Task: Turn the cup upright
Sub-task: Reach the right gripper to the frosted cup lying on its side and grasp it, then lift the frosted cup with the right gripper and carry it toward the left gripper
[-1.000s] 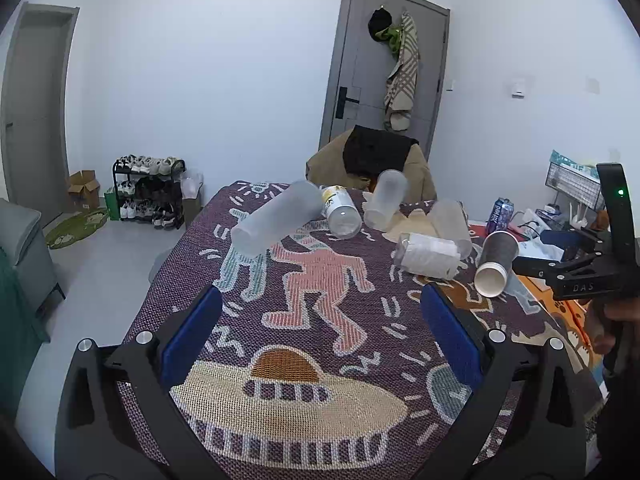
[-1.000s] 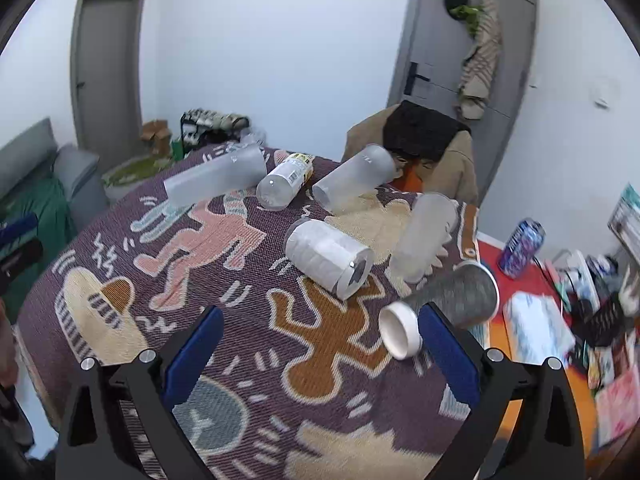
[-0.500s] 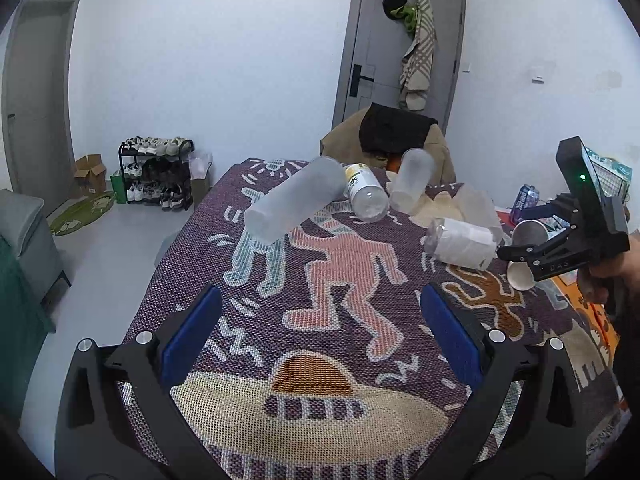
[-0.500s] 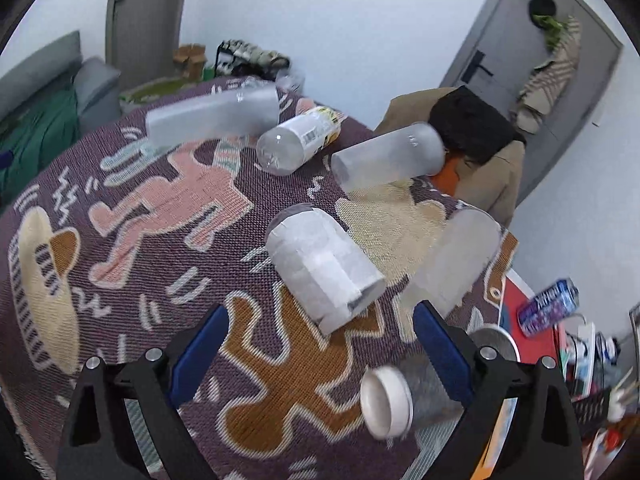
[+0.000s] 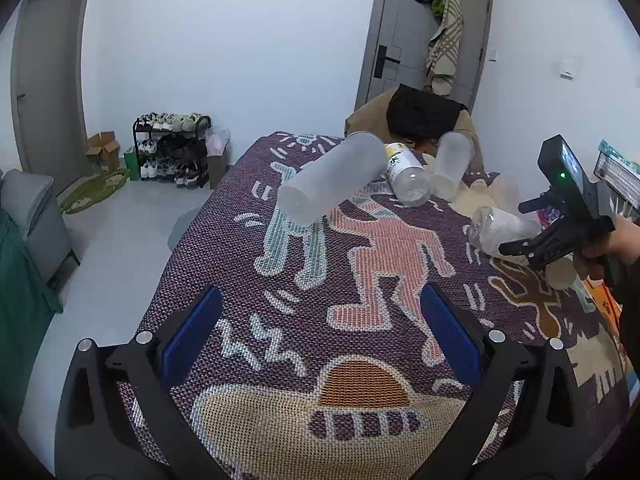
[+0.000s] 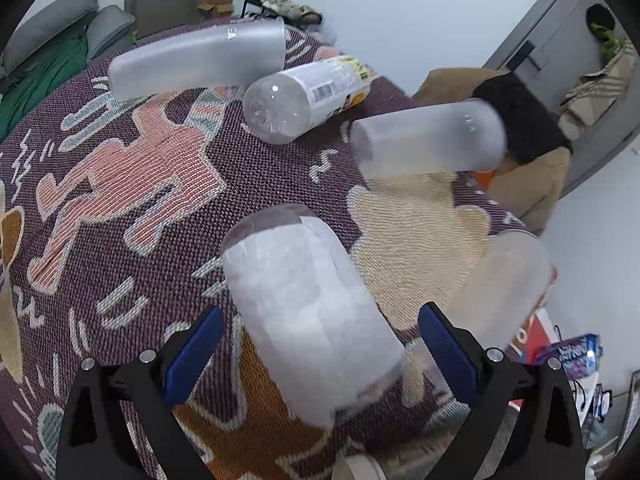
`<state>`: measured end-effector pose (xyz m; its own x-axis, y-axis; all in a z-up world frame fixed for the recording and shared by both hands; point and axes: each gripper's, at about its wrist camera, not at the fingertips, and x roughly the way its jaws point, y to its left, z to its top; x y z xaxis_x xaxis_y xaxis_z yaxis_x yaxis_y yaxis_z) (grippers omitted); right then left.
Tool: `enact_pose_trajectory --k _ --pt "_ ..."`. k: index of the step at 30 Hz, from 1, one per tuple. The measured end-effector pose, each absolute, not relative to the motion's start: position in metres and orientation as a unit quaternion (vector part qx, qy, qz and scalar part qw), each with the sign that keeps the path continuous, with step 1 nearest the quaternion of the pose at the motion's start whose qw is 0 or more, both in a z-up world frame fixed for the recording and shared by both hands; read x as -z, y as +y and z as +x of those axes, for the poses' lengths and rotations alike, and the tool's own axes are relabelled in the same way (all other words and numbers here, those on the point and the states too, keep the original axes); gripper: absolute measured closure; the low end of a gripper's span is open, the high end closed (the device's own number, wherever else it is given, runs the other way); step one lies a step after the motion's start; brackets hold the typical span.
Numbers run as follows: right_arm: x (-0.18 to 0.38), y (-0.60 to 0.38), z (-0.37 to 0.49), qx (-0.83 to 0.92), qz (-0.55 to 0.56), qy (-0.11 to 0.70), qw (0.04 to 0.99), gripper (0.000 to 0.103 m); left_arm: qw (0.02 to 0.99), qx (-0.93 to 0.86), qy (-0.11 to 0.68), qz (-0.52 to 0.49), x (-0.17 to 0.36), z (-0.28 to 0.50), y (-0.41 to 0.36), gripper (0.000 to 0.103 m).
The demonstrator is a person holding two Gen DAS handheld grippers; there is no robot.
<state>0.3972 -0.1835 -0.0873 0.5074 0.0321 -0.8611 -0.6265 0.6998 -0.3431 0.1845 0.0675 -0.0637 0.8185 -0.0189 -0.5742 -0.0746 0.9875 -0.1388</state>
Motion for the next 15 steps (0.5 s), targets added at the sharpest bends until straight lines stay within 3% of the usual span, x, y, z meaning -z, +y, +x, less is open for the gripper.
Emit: enact_pose_trajectory --k 4,5,6,9,15 --pt "0.1 -0.179 0.412 -0.209 -0.334 0.48 0.784 0.008 0.949 -0.017 0.306 -0.079 0.067 0.188 0.072 0.004" --pt "0.103 -0.178 0.416 -0.21 -0.335 0.49 0.777 0.011 0.948 -0.017 0.306 -0.08 0.067 0.188 0.073 0.004" --pt "0.105 -0.179 0.418 -0.215 -0.333 0.496 0.772 0.024 0.948 -0.017 0.307 -0.08 0.067 0.187 0.074 0.004" --pt "0.105 -0.178 0.416 -0.222 -0.335 0.506 0.763 0.035 0.949 -0.017 0.306 -0.08 0.065 0.185 0.077 0.004" --pt "0.079 -0.165 0.378 -0.253 -0.362 0.475 0.761 0.036 0.952 -0.017 0.295 -0.079 0.055 0.174 0.082 0.004"
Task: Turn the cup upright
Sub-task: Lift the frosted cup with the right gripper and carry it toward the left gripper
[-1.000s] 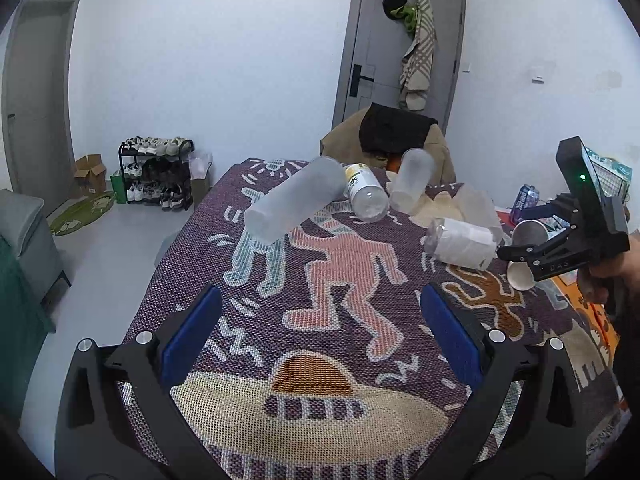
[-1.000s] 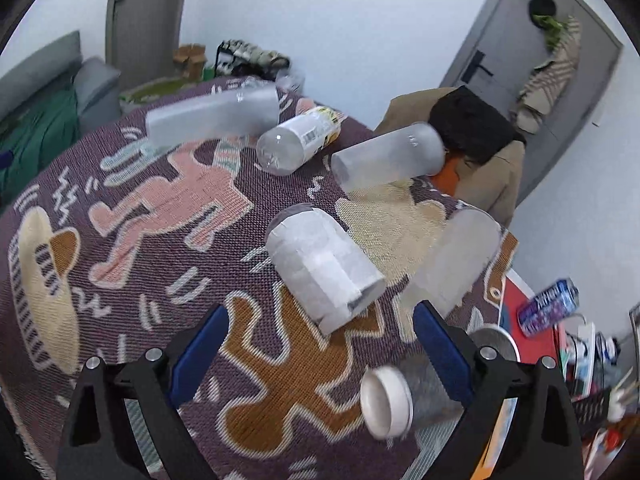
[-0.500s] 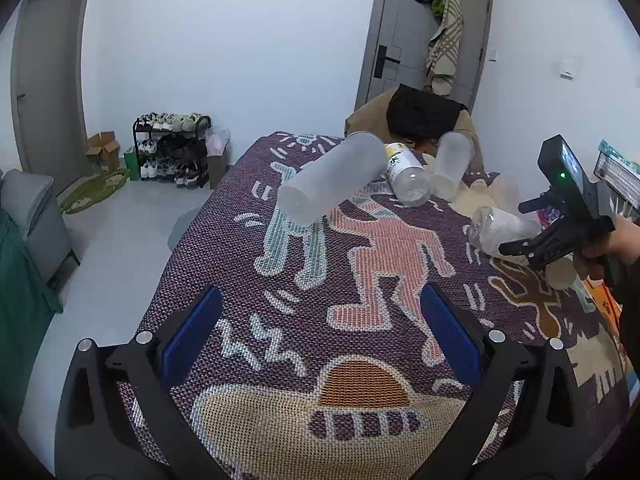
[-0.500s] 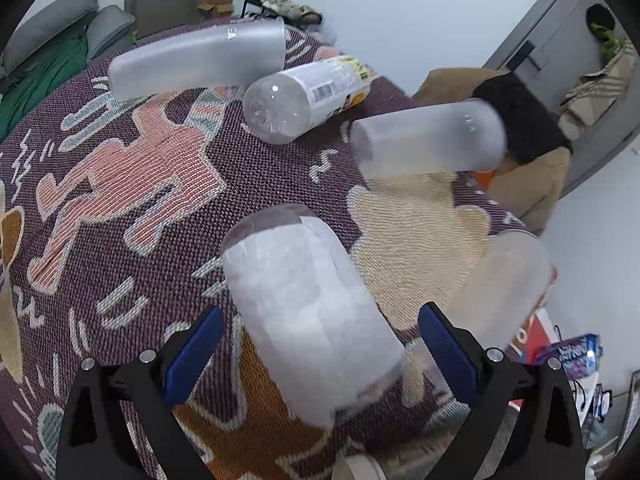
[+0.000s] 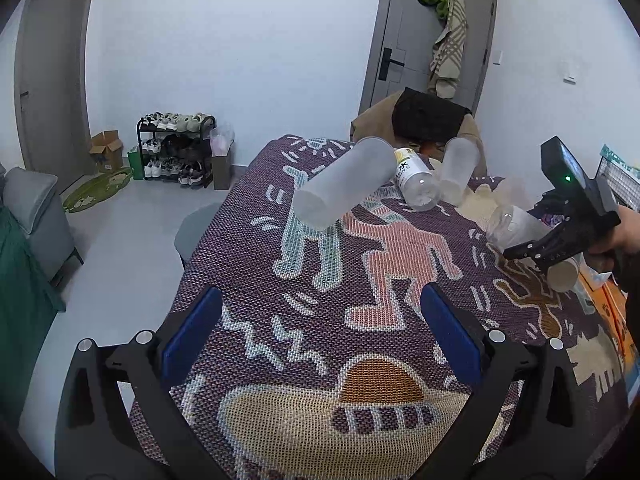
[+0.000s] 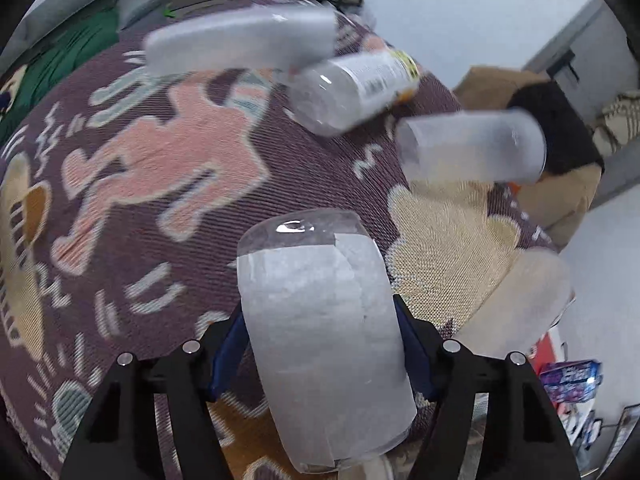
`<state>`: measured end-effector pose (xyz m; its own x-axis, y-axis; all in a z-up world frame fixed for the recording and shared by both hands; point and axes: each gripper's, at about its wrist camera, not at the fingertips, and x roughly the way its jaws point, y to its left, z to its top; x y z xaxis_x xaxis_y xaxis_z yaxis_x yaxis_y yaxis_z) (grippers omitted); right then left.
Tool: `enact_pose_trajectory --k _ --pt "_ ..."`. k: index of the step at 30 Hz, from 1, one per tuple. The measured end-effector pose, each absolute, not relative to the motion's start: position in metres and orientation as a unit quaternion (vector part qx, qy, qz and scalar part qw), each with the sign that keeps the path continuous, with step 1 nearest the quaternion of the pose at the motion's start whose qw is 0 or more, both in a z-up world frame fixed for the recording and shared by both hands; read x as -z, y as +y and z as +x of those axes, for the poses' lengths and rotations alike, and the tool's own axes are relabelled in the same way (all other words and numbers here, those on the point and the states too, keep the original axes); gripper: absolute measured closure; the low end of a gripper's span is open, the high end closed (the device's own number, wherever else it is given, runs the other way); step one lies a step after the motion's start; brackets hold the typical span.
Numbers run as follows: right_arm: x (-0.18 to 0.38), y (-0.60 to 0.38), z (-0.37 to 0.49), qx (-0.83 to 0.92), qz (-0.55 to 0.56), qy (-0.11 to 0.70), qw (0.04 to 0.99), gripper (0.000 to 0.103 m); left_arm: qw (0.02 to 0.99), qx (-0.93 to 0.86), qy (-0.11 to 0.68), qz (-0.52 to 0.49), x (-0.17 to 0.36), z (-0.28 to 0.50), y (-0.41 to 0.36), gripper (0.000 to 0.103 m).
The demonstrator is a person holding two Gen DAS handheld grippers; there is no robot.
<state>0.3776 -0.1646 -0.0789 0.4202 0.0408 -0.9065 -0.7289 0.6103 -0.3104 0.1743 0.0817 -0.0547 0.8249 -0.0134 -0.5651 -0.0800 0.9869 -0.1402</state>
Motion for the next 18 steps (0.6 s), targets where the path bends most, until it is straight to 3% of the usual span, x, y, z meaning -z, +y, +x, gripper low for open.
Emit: enact_pose_trajectory --k 18 --pt "0.054 -0.109 0.23 -0.382 -0.463 0.402 0.691 0.036 0.957 -0.018 0.281 -0.066 0.03 0.107 0.094 0.004"
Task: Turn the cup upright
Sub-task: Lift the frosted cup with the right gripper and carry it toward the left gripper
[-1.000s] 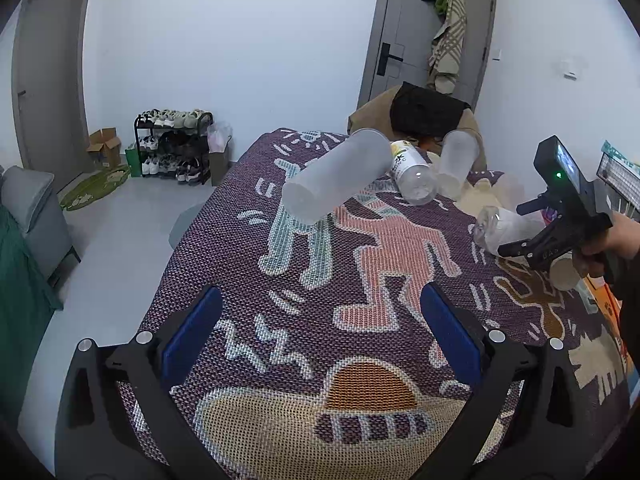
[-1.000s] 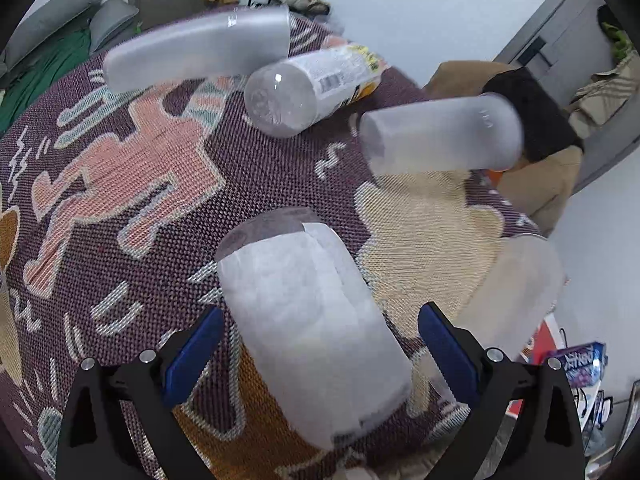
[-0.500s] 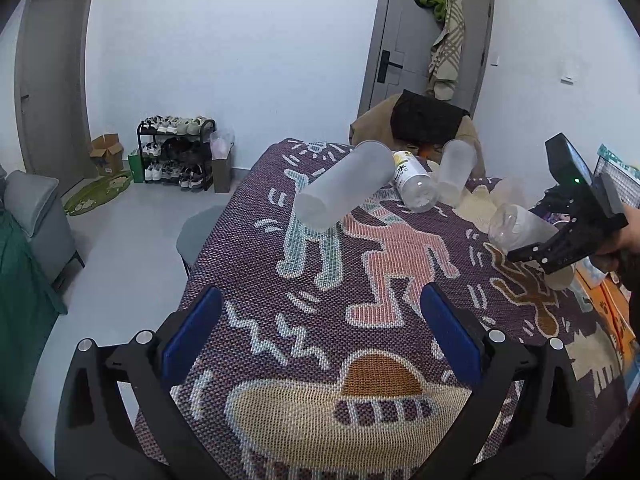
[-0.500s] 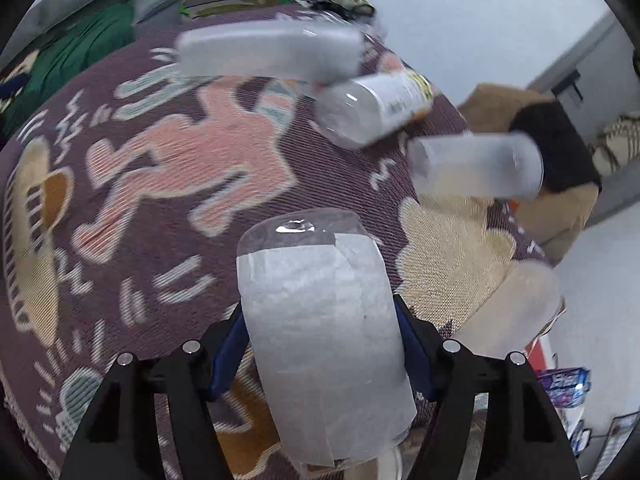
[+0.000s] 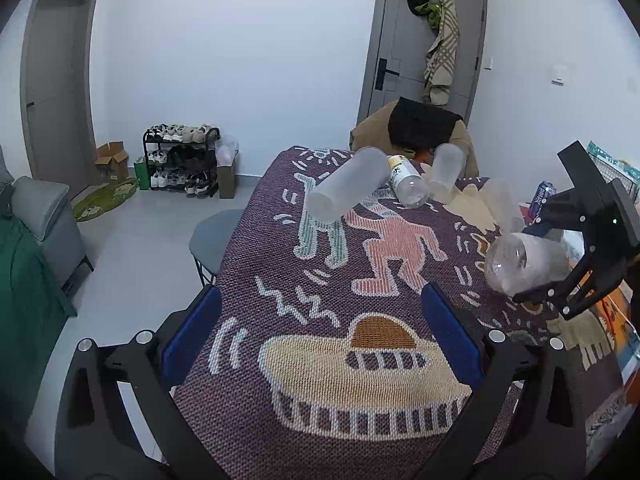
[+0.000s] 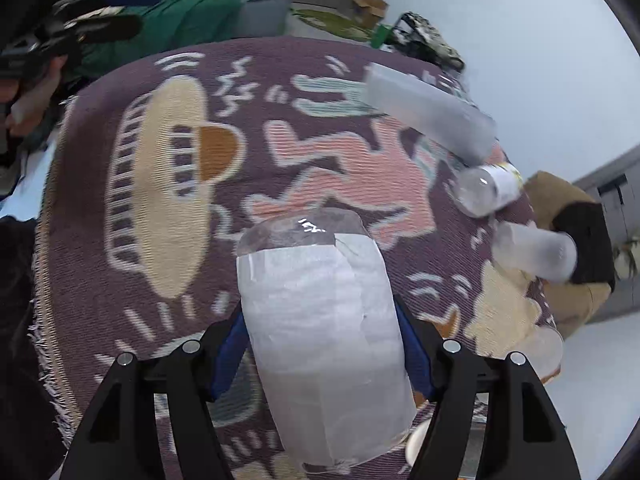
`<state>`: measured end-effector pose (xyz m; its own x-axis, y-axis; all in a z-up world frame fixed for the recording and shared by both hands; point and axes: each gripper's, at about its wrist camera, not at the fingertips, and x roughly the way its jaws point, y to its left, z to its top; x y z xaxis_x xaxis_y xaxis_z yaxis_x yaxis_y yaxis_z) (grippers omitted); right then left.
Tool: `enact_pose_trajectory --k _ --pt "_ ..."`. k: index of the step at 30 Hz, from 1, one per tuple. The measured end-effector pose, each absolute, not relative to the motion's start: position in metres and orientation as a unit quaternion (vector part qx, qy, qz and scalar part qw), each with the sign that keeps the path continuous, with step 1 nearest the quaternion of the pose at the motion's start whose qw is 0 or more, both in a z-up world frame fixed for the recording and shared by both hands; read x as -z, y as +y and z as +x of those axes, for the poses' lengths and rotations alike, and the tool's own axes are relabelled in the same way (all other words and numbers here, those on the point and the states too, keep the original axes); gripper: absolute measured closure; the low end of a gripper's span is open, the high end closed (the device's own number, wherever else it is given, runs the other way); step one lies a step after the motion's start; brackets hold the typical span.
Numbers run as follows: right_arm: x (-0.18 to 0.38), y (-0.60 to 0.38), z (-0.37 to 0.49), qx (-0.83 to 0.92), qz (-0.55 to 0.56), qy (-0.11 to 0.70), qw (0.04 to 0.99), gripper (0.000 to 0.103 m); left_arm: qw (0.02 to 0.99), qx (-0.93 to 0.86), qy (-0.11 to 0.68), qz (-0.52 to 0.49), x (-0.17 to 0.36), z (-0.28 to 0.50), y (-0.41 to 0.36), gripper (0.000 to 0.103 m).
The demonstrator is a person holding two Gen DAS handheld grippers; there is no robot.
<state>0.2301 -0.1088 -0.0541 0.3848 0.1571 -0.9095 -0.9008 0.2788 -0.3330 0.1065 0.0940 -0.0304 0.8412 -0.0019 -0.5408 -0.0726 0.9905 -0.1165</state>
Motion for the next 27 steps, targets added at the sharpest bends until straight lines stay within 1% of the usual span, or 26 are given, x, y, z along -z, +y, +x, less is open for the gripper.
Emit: enact_pose_trajectory --k 10,16,19,20,21,22,23,27 --pt "0.07 -0.092 0.189 -0.43 -0.469 0.395 0.663 0.036 0.955 -0.025 0.288 -0.06 0.031 0.082 0.104 0.004" --pt "0.093 -0.093 0.165 -0.449 -0.479 0.403 0.637 0.035 0.953 -0.02 0.298 -0.053 0.036 0.074 0.1 0.004" --pt "0.102 -0.097 0.157 -0.443 -0.484 0.403 0.638 0.033 0.951 -0.011 0.303 -0.053 0.039 0.074 0.094 0.004" --pt "0.103 -0.099 0.156 -0.44 -0.482 0.401 0.642 0.03 0.951 -0.006 0.305 -0.052 0.04 0.075 0.092 0.004" --pt "0.102 -0.103 0.155 -0.439 -0.474 0.4 0.65 0.022 0.95 0.0 0.307 -0.049 0.04 0.077 0.088 0.004" --pt "0.098 -0.106 0.154 -0.44 -0.464 0.398 0.658 0.017 0.95 0.006 0.308 -0.046 0.039 0.078 0.084 0.004" --pt "0.091 -0.112 0.152 -0.441 -0.447 0.393 0.672 0.008 0.95 0.014 0.309 -0.041 0.038 0.081 0.079 0.004" --pt "0.071 -0.135 0.152 -0.437 -0.389 0.389 0.712 0.008 0.95 0.049 0.309 -0.013 0.031 0.092 0.056 0.004"
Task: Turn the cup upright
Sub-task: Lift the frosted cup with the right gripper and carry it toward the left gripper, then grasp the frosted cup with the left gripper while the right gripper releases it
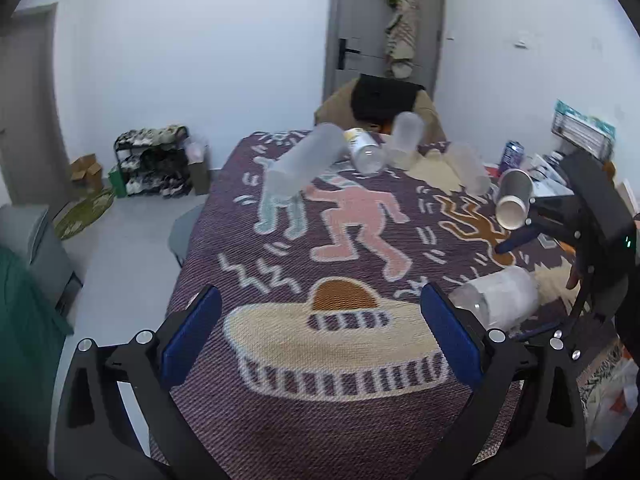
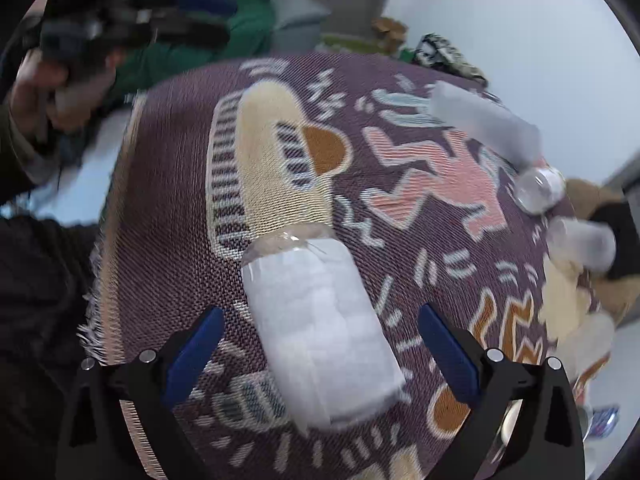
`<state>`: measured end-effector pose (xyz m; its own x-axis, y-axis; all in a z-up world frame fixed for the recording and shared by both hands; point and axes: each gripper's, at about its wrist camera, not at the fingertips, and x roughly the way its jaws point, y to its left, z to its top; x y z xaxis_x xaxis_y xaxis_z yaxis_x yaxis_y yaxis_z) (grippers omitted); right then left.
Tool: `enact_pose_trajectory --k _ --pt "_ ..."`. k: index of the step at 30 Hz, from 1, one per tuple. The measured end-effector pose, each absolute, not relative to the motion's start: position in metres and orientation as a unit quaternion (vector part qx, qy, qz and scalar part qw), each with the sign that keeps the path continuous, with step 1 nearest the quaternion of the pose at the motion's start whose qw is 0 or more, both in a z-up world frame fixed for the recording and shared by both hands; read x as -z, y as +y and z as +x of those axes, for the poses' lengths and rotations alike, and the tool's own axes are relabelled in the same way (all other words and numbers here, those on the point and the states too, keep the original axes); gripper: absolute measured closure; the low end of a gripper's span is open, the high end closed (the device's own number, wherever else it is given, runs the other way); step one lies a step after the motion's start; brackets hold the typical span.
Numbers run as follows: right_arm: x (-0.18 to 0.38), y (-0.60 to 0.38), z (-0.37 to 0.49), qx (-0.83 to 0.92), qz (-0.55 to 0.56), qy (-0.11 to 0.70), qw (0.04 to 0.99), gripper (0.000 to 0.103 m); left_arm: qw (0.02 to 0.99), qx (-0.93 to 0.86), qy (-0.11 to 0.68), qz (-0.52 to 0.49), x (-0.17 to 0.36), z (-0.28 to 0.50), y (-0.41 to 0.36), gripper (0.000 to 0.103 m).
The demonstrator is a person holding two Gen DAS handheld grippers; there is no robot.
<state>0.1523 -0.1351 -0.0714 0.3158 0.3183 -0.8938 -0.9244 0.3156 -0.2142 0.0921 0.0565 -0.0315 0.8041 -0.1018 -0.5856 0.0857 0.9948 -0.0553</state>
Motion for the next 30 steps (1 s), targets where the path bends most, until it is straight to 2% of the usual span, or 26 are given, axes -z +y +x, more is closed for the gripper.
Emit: enact_pose_trajectory --k 9,22,30 --pt "0.045 -0.198 0.136 -0.392 -0.245 0.378 0.802 0.008 0.927 0.163 0.326 0.087 0.019 0.124 -0.005 0.004" --pt "0.065 -0.25 0.1 -0.301 -0.087 0.381 0.87 0.008 0.868 0.266 0.36 0.213 0.021 0.14 -0.072 0.005" --pt "0.08 -0.289 0.084 -0.212 -0.016 0.382 0.899 0.008 0.822 0.312 0.391 0.272 0.04 0.147 -0.114 0.013"
